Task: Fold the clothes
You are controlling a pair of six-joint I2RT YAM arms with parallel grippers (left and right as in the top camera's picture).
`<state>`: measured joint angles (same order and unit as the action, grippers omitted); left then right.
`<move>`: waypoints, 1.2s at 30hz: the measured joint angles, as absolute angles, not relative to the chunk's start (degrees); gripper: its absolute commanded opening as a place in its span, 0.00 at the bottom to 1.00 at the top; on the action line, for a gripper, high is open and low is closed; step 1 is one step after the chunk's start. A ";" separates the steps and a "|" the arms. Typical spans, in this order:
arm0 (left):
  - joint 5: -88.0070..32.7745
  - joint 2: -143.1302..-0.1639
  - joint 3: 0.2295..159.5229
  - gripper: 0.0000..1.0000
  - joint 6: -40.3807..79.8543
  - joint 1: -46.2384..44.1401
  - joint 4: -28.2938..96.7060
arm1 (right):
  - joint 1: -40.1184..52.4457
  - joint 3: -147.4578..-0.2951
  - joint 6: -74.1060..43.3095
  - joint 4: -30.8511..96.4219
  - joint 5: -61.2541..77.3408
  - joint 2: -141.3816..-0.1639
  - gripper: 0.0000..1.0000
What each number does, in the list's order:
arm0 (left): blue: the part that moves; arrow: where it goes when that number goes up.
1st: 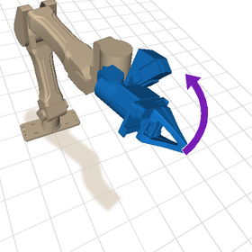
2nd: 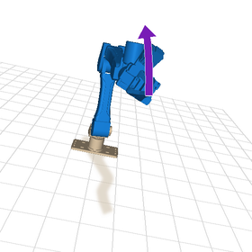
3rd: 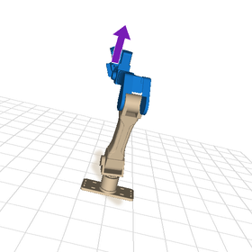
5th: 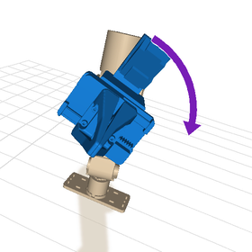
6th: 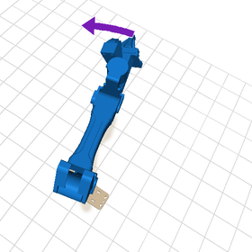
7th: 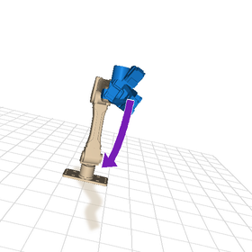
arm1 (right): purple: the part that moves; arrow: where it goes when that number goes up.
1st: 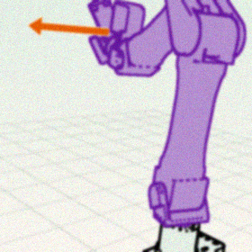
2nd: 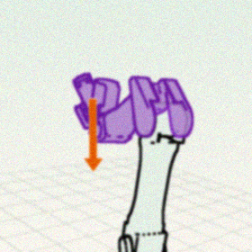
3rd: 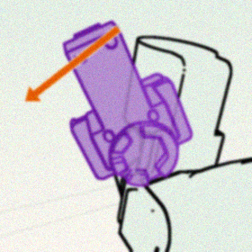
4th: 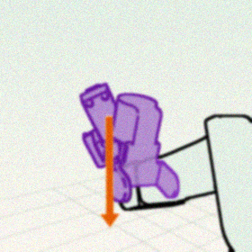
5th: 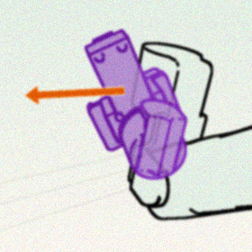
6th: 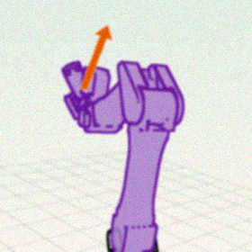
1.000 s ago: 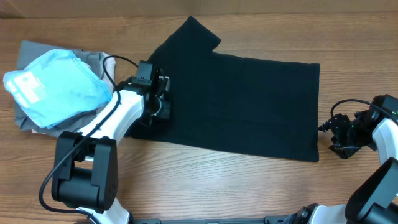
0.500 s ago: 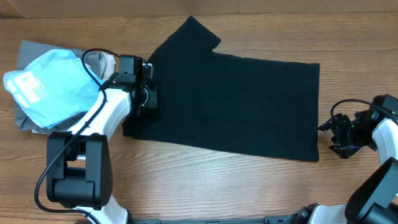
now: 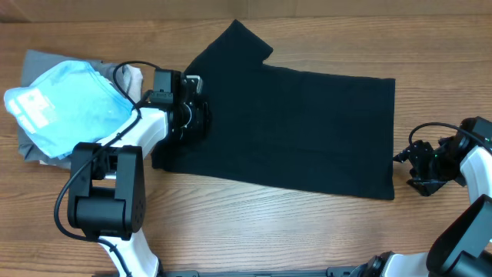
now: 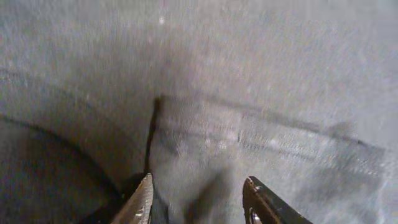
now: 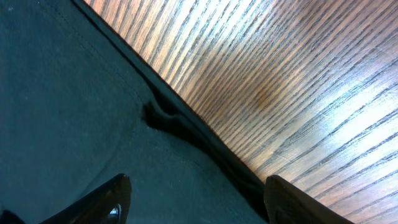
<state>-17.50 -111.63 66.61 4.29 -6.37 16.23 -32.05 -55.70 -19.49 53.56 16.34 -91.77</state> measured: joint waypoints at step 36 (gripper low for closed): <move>-14.00 -114.37 66.83 0.39 4.56 -6.33 11.40 | -32.05 -55.70 -19.49 53.15 17.19 -91.77 0.72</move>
